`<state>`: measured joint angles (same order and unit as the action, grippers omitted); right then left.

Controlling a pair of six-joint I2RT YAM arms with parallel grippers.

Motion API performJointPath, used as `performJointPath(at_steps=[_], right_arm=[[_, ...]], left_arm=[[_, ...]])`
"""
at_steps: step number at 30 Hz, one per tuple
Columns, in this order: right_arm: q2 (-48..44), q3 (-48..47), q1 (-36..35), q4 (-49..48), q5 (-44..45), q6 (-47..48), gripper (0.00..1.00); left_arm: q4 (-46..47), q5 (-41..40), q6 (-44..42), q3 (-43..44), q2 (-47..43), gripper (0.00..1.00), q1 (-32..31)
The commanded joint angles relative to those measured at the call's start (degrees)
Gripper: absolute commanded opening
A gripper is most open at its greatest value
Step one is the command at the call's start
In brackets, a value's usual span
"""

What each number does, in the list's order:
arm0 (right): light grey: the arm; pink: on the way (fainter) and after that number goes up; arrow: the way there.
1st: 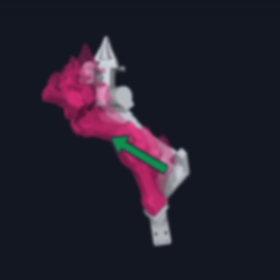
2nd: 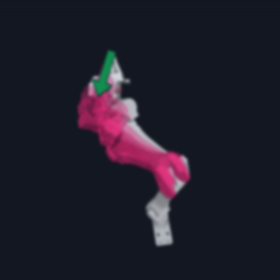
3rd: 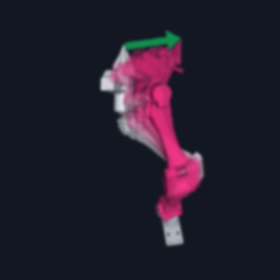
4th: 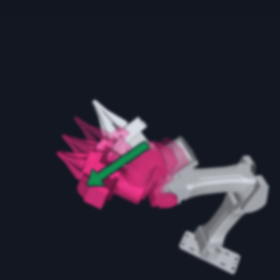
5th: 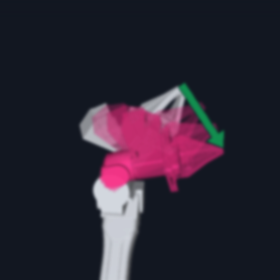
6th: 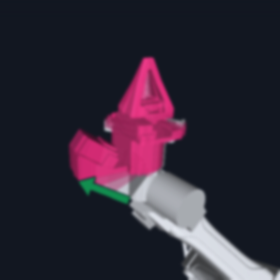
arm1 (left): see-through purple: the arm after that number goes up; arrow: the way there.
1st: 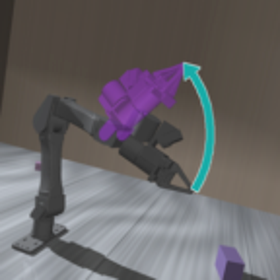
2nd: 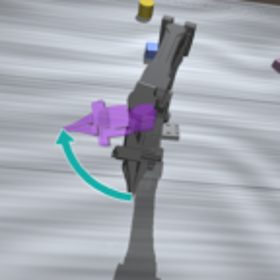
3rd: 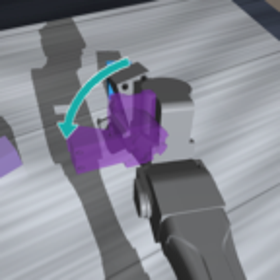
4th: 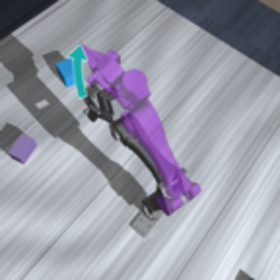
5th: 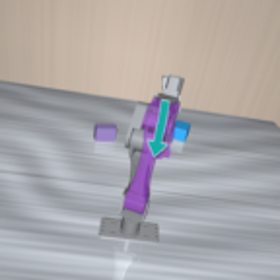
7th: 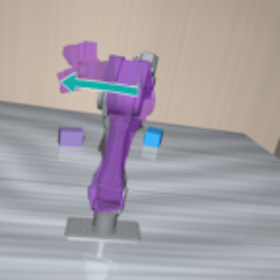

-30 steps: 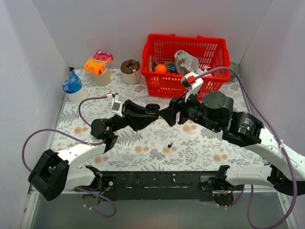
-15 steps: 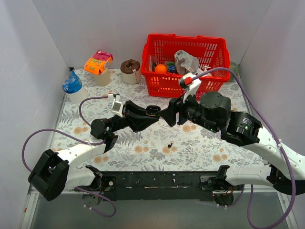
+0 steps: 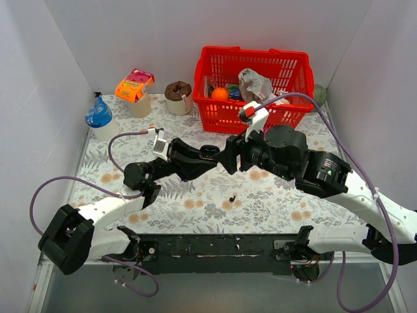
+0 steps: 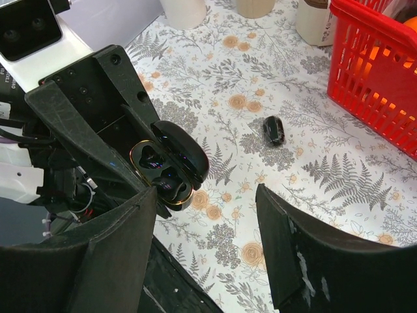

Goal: Insert the wireless bluetooth earbuds into the charging case
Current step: Adjust the earbud with the charging case, then pick up the earbud from the center of the board.

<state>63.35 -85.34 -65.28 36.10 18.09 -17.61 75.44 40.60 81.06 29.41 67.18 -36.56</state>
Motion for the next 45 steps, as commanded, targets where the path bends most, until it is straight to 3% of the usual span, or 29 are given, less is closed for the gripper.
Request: performJointPath(at_steps=[1,23,27,30,33,36,40,45], right_arm=[[0.4,0.1,-0.2,-1.1,1.3,0.2,0.70],[2.2,-0.1,2.3,-0.2,3.2,-2.2,0.71],[1.3,0.2,2.7,-1.5,1.1,-1.7,0.79],[-2.5,3.2,2.7,-8.0,-4.3,-0.6,0.92],[-6.6,4.6,2.7,-11.9,-5.1,-0.5,0.94],[-11.0,6.8,2.7,-13.3,-0.4,-0.2,0.96],[-15.7,14.0,2.8,-12.8,8.6,-1.4,0.96],[-12.1,22.6,5.0,-4.6,9.1,-7.7,0.93]], left_arm=[[3.5,0.9,0.2,1.8,-1.9,0.00,-0.3],[2.2,1.8,-1.4,1.5,-3.7,0.00,-0.4],[1.6,1.5,-2.0,1.3,-3.8,0.00,-0.4],[1.3,0.9,-2.7,0.7,-3.9,0.00,-0.4],[0.3,0.1,-4.0,0.0,-4.5,0.00,-0.4],[-0.4,-0.6,-4.9,-0.8,-5.0,0.00,-0.4],[-1.6,-0.7,-5.6,-2.3,-7.0,0.00,-0.4],[-5.7,-2.2,-6.5,-6.8,-12.9,0.00,-0.5]])
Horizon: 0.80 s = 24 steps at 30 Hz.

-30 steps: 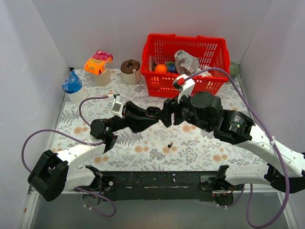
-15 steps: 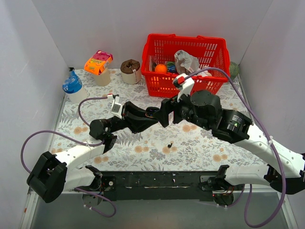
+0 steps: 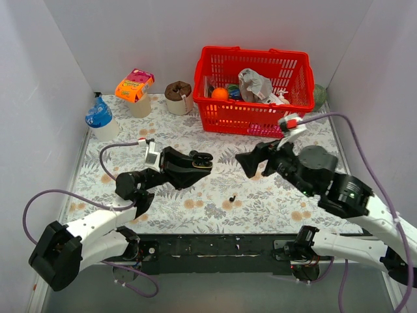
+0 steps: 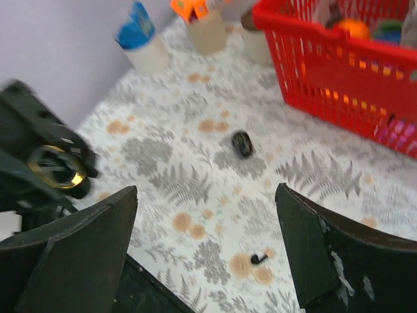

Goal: Insert the wireless bluetooth earbuds into the charging case
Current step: Pick up the earbud from the center of the board.

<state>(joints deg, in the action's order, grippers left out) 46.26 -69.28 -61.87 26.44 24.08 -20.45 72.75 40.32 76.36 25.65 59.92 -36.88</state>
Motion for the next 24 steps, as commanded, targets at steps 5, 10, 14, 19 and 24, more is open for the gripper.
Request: performJointPath(at_steps=[5,10,14,19,24], right_arm=[[7.1,16.5,2.8,2.8,-1.3,-8.2,0.88],[13.1,20.2,2.9,4.8,0.3,-10.0,0.82],[14.9,26.0,2.9,-2.2,-3.9,-7.8,0.64],[18.6,29.7,2.9,-7.8,-9.2,-5.1,0.57],[22.3,30.1,2.9,-8.0,-9.5,-6.5,0.62]], left_arm=[[-13.4,-5.5,-4.3,-7.2,-15.4,0.00,-0.2],[-26.3,-11.9,-4.5,-9.4,-26.5,0.00,-0.3],[-35.0,-14.1,-0.3,-9.8,-30.3,0.00,-0.3],[-36.2,-11.7,1.1,-9.7,-31.2,0.00,-0.3],[-38.5,-12.6,0.1,-9.6,-33.1,0.00,-0.4]])
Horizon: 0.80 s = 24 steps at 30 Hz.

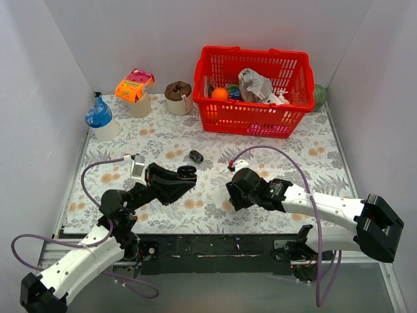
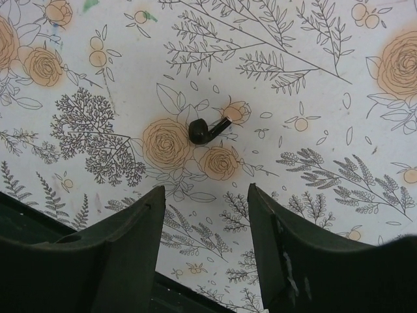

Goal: Insert the wireless bluetooth earbuds into the charging case
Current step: Pick up the earbud from the center of the board.

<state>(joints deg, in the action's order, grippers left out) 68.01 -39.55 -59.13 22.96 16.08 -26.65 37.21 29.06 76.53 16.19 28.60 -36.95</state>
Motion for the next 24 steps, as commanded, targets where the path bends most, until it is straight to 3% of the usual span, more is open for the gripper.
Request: performJointPath(at_steps=[1,18,24], right_arm=[[0.5,0.6,0.2,-5.2,-1.4,-0.6,0.63],[13.3,-0.1,1.7,-8.7,-1.7,-2.5,0.66],[16.1,-1.3,3.3,-10.0,-3.5,1.1,0.57]], left_arm=[[-3.5,-1.4,-0.3,-0.2,-1.9,0.00,-0.2],[-7.3,-1.5,-0.7,-1.1,-5.3,0.00,-0.2],[-8.2,-1.4,-1.3,-1.2,-6.6,0.00,-0.2]])
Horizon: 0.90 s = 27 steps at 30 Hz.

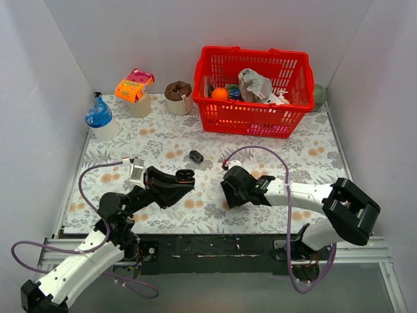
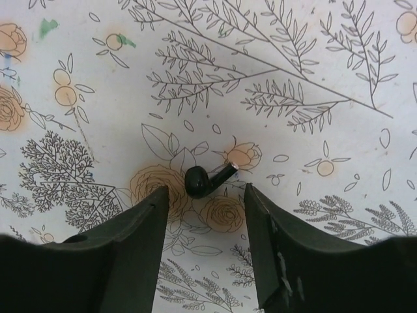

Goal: Insert the wireless bluetooth earbuds into the charging case
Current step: Pick up the earbud from the center of the board.

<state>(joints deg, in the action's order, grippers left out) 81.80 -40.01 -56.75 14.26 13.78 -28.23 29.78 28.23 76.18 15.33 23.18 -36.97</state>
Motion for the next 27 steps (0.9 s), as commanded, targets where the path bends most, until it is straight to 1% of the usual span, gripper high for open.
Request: performJointPath(at_steps=[1,2,3,4,5,7,8,11,13,15,16,17,19,20,23,27], right_arm=[[2.5,-0.9,1.0,-1.3,-1.6,3.3,0.56],[3.0,-1.1,1.1,-1.3,-1.8,3.8,0.54],[3.3,-1.5,1.2,-1.5,-2.2,5.1,0.49],[3.3,-1.6,1.2,-1.6,-3.0,5.8,0.46],[3.4,-1.7,1.2,-1.5,-3.2,6.3,0.41],[4.0,-2.7,1.2,-1.1,-4.5,9.2,0.35],[4.2,-3.1,1.2,-0.8,-4.6,10.5,0.31],[5.4,-4.8,1.1,0.1,-5.3,16.6,0.26],[6.1,-5.8,0.9,0.0,-6.6,20.5,0.26],[6.5,-6.4,0.8,0.2,-6.1,25.0,0.30],[7.0,-6.7,0.8,0.2,-5.8,25.9,0.33],[7.3,-7.7,0.8,0.7,-5.3,27.0,0.41],[7.6,-8.9,0.8,1.6,-3.2,26.7,0.49],[7.4,-10.0,0.9,2.1,-2.8,26.1,0.58],[5.7,-11.1,0.8,3.1,-1.6,23.3,0.69],[1.8,-10.7,0.8,3.8,0.4,17.9,0.72]], left_arm=[[-1.0,-0.6,-1.0,-0.3,-1.5,0.00,-0.2],[-1.1,-0.7,-1.1,-0.4,-1.6,0.00,-0.2],[-1.1,-0.6,-1.1,-0.5,-1.9,0.00,-0.2],[-1.3,-0.8,-1.1,-0.7,-2.0,0.00,-0.2],[-1.4,-0.9,-1.1,-0.7,-2.2,0.00,-0.3],[-1.5,-0.9,-1.1,-0.7,-2.2,0.00,-0.2],[-1.5,-0.9,-1.2,-0.8,-2.2,0.00,-0.2],[-0.7,-0.5,-1.3,-1.2,-1.7,0.00,-0.3],[-0.1,-0.2,-1.4,-1.4,-1.4,0.00,-0.2],[0.3,0.2,-1.6,-1.5,-1.0,0.00,-0.2],[0.5,0.3,-1.7,-1.5,-0.8,0.00,-0.2],[0.5,0.5,-1.7,-1.6,-0.8,0.00,-0.2],[0.6,0.7,-2.1,-1.6,-0.6,0.00,-0.2],[0.6,0.7,-2.1,-1.5,-0.4,0.00,-0.2],[0.5,0.8,-2.4,-1.2,-0.4,0.00,-0.2],[0.3,0.6,-2.4,-0.7,-0.5,0.00,-0.2]])
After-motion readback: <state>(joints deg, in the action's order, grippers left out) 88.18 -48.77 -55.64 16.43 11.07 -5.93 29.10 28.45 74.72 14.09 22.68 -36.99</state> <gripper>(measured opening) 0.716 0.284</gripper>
